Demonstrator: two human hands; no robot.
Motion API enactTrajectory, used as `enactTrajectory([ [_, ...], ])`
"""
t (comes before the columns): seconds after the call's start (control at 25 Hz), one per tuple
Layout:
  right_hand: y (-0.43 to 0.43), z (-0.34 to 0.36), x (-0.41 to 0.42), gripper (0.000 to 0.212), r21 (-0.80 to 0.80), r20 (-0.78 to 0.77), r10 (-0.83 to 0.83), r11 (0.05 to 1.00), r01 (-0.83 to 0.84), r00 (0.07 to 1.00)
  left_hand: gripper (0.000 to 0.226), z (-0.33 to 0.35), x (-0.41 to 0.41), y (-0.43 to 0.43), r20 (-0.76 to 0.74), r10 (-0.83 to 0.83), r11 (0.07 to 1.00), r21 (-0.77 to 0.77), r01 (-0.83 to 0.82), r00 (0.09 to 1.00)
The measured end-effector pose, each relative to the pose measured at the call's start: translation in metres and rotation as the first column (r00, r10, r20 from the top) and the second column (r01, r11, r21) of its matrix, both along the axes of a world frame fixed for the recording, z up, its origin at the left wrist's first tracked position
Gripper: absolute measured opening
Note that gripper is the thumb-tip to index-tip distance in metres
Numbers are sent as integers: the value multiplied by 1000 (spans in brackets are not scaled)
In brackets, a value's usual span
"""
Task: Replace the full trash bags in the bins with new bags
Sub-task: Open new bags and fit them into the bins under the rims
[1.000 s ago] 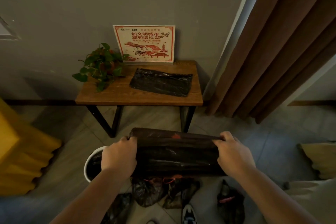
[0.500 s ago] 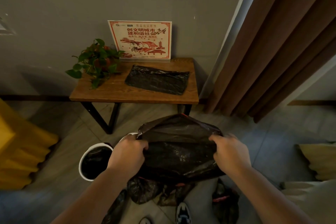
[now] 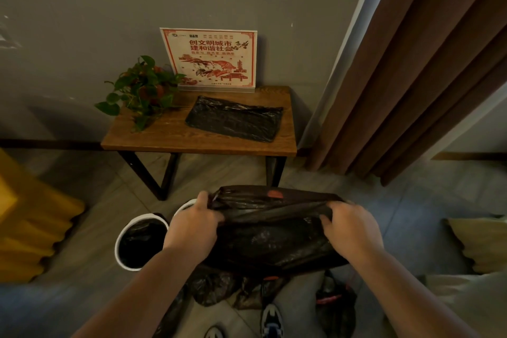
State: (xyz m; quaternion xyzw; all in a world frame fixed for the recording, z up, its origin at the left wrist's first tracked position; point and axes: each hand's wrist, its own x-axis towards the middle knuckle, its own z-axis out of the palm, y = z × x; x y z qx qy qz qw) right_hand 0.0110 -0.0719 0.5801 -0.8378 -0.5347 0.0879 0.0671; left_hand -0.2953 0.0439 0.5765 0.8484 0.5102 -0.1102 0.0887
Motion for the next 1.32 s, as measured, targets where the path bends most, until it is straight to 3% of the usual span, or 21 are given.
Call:
enactTrajectory([
  [0.16, 0, 2, -9, 19, 60, -33, 14, 998, -12, 999, 39, 0, 2, -2, 37, 89, 994, 61, -91, 995],
  [0.4, -3, -4, -11, 41, -98, -136, 84, 990, -97, 987, 86, -12, 6, -4, -74, 118, 992, 46, -115, 990],
  [0.56, -5, -11, 0, 63, -206, -132, 130, 966, -155, 983, 80, -20, 7, -3, -138, 99, 995, 35, -95, 985],
  [0.72, -7, -19, 14, 44, -248, 19, 135, 961, -126, 991, 33, -20, 11, -3, -231, 65, 998, 26, -61, 971],
  [0.84, -7, -31, 22, 20, -165, 73, 104, 982, -91, 992, 28, -21, 18, -6, -168, 139, 989, 73, -128, 976],
  [0.96, -6, -39, 24, 20, -63, 34, 56, 997, -53, 998, 29, -27, 29, -7, -67, 164, 981, 116, -156, 984],
  [1.04, -6, -41, 25, 7, -50, -1, 65, 997, -65, 998, 29, -33, 39, -7, 12, 183, 981, 70, -183, 983],
  [1.16, -4, -45, 32, 17, -167, -31, 126, 977, -130, 992, 50, -39, 51, -4, 74, 182, 983, -7, -182, 981],
  [1.32, 1, -48, 43, 50, -291, -39, 113, 949, -119, 993, 89, -51, 62, -6, -6, 216, 972, -97, -216, 976],
])
